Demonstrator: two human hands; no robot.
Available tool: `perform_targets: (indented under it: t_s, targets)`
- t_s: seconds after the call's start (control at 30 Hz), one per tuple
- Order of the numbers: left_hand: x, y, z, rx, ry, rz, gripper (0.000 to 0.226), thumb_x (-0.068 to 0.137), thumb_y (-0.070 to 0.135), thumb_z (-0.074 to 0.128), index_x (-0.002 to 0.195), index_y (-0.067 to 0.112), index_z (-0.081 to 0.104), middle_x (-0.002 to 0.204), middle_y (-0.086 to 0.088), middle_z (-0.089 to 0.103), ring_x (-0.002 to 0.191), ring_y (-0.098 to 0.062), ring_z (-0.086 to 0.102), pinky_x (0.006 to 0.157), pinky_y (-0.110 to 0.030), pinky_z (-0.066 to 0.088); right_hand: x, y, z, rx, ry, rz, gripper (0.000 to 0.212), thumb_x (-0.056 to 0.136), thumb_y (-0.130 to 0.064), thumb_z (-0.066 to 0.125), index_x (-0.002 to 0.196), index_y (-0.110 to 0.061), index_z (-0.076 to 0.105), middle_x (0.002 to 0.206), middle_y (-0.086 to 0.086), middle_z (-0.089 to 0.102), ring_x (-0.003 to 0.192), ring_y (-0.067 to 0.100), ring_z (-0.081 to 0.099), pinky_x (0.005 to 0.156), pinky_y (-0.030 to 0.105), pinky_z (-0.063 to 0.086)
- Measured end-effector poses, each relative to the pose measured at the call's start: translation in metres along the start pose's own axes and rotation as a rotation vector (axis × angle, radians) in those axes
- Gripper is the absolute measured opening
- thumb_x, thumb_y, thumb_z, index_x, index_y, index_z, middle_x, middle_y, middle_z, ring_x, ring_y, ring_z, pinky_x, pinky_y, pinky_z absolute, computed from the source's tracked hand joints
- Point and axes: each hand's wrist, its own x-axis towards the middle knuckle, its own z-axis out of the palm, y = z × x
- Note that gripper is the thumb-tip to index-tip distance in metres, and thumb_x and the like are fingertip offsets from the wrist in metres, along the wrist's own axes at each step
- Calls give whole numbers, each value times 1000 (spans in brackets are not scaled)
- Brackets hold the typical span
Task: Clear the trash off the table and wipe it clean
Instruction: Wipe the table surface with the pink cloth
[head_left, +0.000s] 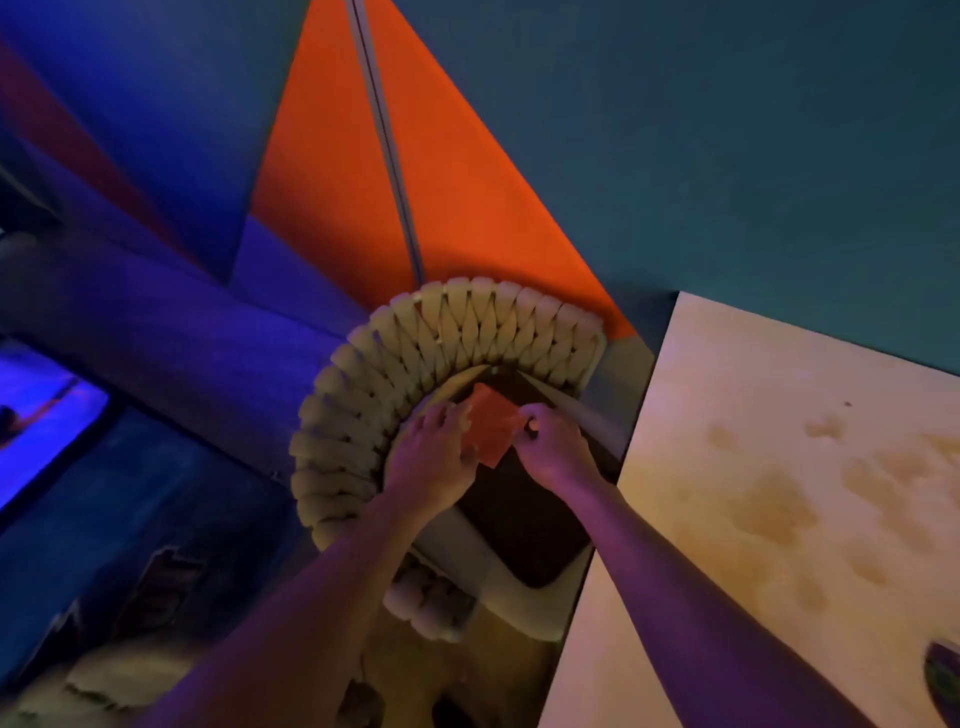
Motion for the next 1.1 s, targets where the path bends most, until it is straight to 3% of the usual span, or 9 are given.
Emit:
perform_targets:
  t_s: [0.43, 0.63, 0.87, 1.0, 1.1]
  targets:
    - [132, -38, 100, 115, -134, -40, 65, 90, 32, 59, 150, 24, 34, 150, -6, 37, 132, -37, 39, 101, -48, 46, 142, 48, 53, -120, -144, 152, 48, 93, -33, 52, 139, -22, 47, 138, 11, 43, 123, 37, 52, 99, 42, 43]
    - [182, -53, 154, 114, -226, -62, 68, 93, 32, 56, 154, 21, 27, 158, -4, 28, 140, -35, 31, 107, -46, 38, 192, 67, 87, -182, -178, 236, 50, 92, -31, 52, 139, -16, 41, 140, 13, 36, 122, 38, 50, 91, 41, 44]
    - [236, -82, 204, 121, -304, -58, 68, 94, 38, 50, 155, 27, 21, 164, -4, 17, 148, -34, 21, 118, -45, 25, 239, 78, 126, -304, -149, 237, 65, 92, -37, 59, 146, -15, 31, 147, 13, 28, 129, 37, 42, 91, 43, 46]
    - [256, -91, 226, 137, -277, 39, 73, 93, 47, 40, 158, 27, 14, 167, 0, 7, 153, -27, 10, 122, -47, 20, 256, 88, 145, -411, -127, 202, 67, 91, -42, 60, 144, -13, 31, 146, 13, 29, 129, 36, 40, 90, 46, 47]
    - [268, -94, 237, 163, -304, 74, 73, 96, 43, 48, 158, 33, 10, 167, 4, -4, 153, -28, 3, 122, -50, 18, 259, 96, 161, -452, -85, 168, 65, 92, -41, 59, 144, -13, 32, 145, 12, 31, 127, 34, 39, 87, 45, 48]
